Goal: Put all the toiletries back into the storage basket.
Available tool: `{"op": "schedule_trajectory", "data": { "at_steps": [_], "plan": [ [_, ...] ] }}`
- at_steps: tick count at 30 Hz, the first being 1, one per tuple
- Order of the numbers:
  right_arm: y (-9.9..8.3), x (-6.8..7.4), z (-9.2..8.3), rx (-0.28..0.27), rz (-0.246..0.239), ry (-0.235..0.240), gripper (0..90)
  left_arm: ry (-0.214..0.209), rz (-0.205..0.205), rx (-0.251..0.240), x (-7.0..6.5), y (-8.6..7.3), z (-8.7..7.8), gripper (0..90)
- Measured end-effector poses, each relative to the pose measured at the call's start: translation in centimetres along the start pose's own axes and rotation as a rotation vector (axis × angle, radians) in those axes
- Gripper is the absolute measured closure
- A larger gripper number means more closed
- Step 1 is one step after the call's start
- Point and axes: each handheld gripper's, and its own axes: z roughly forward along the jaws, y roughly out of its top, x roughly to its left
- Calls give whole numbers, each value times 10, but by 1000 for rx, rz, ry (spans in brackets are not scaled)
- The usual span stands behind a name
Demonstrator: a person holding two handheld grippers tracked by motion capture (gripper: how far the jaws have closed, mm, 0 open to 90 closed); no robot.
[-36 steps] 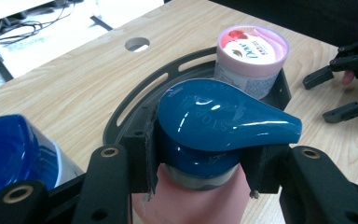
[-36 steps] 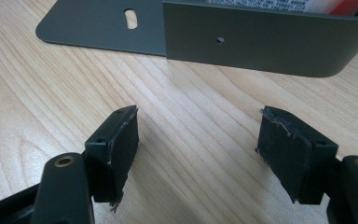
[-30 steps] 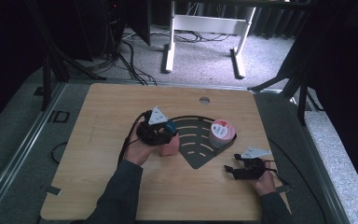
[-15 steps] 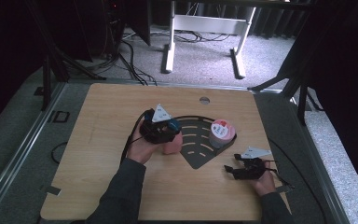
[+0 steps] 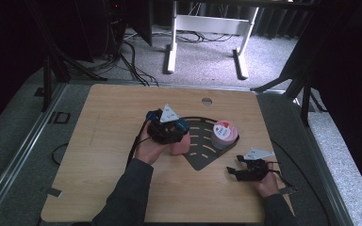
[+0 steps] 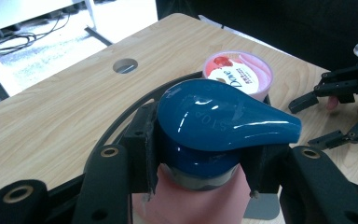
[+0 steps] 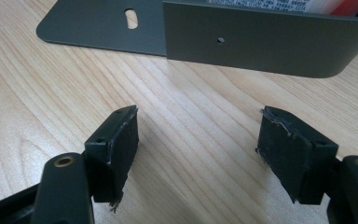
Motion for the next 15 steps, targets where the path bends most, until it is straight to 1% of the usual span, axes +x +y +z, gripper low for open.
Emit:
{"op": "schedule_trajectory", "data": {
  "at_steps": [4,11,15],
  "plan": [
    [0,0,0,0,0,0,286,4,-3,7,-1,1,3,526],
    [0,0,0,0,-1,0,285,9,-11,3,-1,4,7,526],
    [0,0,0,0,-1,1,285,12,-7,5,-3,7,11,526]
  ]
}}
